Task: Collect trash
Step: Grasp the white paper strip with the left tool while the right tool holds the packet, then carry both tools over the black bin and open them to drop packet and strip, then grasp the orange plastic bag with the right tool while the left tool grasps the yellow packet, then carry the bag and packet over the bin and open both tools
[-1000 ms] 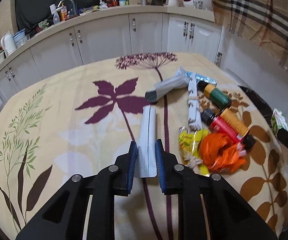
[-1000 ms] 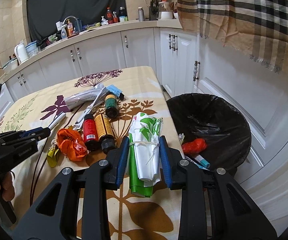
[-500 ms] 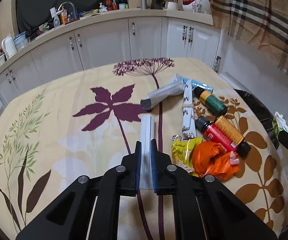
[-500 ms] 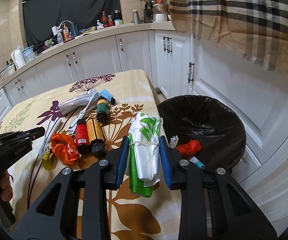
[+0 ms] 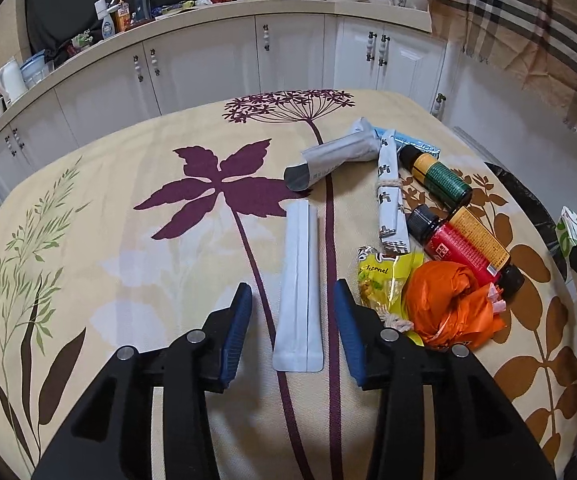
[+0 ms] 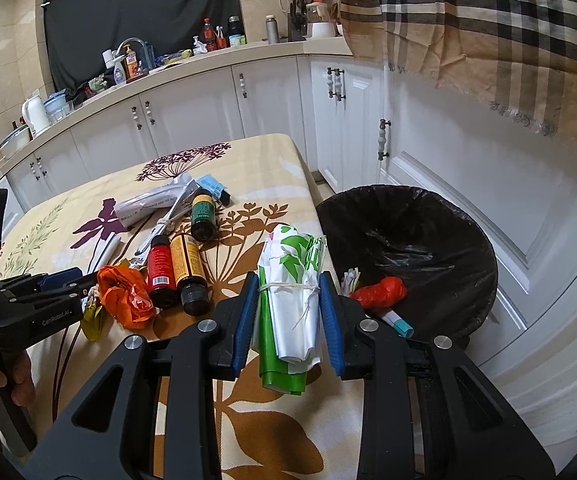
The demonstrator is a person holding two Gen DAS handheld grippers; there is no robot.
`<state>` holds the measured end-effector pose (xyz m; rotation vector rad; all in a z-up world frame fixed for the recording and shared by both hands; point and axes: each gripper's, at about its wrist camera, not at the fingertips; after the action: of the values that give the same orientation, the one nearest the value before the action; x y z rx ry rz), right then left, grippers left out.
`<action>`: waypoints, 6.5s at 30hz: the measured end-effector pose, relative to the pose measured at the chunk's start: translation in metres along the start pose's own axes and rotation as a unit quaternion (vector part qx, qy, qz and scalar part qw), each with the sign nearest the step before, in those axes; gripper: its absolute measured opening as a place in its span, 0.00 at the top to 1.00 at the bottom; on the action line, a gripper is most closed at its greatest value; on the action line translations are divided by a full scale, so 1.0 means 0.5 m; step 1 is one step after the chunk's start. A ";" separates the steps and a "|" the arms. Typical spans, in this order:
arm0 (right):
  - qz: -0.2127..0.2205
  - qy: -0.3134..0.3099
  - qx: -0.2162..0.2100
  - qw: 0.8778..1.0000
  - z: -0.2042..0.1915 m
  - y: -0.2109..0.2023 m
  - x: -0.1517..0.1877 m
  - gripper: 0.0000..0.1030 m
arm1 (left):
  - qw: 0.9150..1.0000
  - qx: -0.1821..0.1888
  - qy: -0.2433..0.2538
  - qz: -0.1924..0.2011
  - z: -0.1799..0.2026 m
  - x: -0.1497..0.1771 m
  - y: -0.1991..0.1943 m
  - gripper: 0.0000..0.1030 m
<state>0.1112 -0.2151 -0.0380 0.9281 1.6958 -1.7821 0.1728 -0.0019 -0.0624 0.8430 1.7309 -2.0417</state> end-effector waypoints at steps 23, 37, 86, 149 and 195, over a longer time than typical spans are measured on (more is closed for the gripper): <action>0.018 -0.002 0.006 1.000 0.003 -0.010 -0.020 0.71 | 0.999 0.006 -0.002 0.051 0.013 -0.028 -0.059 0.81; 0.055 0.001 0.060 0.997 0.078 0.007 -0.076 0.71 | 0.992 0.068 0.042 0.096 0.153 -0.130 -0.047 0.81; 0.046 0.027 0.106 0.993 0.170 0.066 -0.086 0.59 | 0.988 0.090 0.098 0.072 0.331 -0.186 0.057 0.51; -0.004 -0.131 -0.054 0.990 -0.235 -0.016 0.005 0.83 | 0.993 -0.059 -0.080 0.065 -0.129 0.040 -0.127 0.31; 0.036 -0.024 0.028 0.999 0.020 -0.040 -0.014 0.83 | 1.000 0.005 -0.011 0.014 0.068 0.015 -0.042 0.78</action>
<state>0.0989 -0.2237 -0.0198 0.9506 1.5704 -1.7987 0.1466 -0.0297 -0.0480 0.8413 1.6883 -2.0359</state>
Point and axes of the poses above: each gripper's, at about its wrist camera, not at the fingertips, and y roughly the way its jaws point, z to its right, x to its underside, and after that the axes turned 8 degrees about x, right-handed
